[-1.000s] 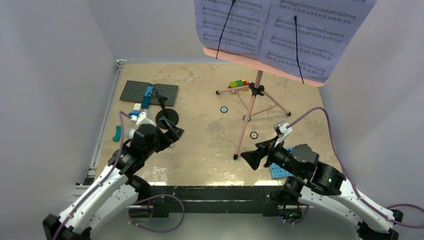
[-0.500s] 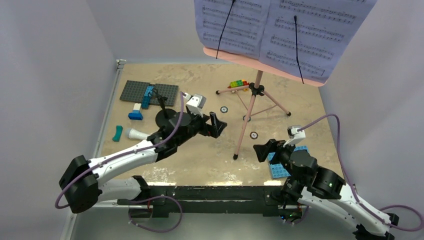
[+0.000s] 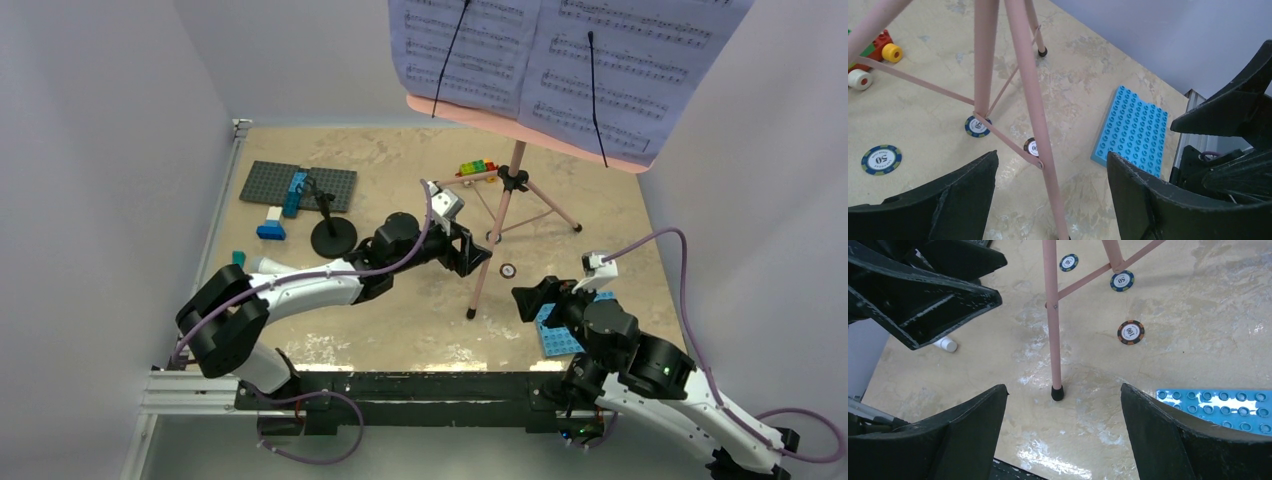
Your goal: Pack up the instrument practice props
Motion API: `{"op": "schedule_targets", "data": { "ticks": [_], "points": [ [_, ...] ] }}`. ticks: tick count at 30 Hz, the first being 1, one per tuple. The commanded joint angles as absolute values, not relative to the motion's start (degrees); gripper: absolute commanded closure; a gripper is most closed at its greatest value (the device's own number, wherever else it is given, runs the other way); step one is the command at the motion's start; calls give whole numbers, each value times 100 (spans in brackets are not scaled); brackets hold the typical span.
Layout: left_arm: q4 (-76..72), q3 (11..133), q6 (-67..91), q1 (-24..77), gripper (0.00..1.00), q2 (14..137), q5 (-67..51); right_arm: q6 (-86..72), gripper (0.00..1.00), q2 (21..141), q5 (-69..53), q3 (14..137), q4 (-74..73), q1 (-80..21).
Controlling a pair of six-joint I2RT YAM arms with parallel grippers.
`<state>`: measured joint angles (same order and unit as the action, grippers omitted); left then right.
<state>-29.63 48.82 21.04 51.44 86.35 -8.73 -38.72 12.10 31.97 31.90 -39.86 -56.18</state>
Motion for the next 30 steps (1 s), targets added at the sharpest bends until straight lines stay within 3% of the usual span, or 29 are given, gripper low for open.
{"op": "schedule_targets", "data": {
  "ticks": [1, 17, 30],
  "points": [
    [-3345, 5283, 1609, 5287, 18, 8945, -1181, -4048, 12, 1152, 3237, 3269, -3875, -5632],
    [-3025, 5792, 1358, 5388, 34, 10008, -106, -4014, 12, 1214, 3151, 3242, -3882, -5635],
    [-2645, 5646, 1215, 5388, 80, 10106, 568, -3717, 12, 1570, 3254, 3157, -3430, -5631]
  ]
}}
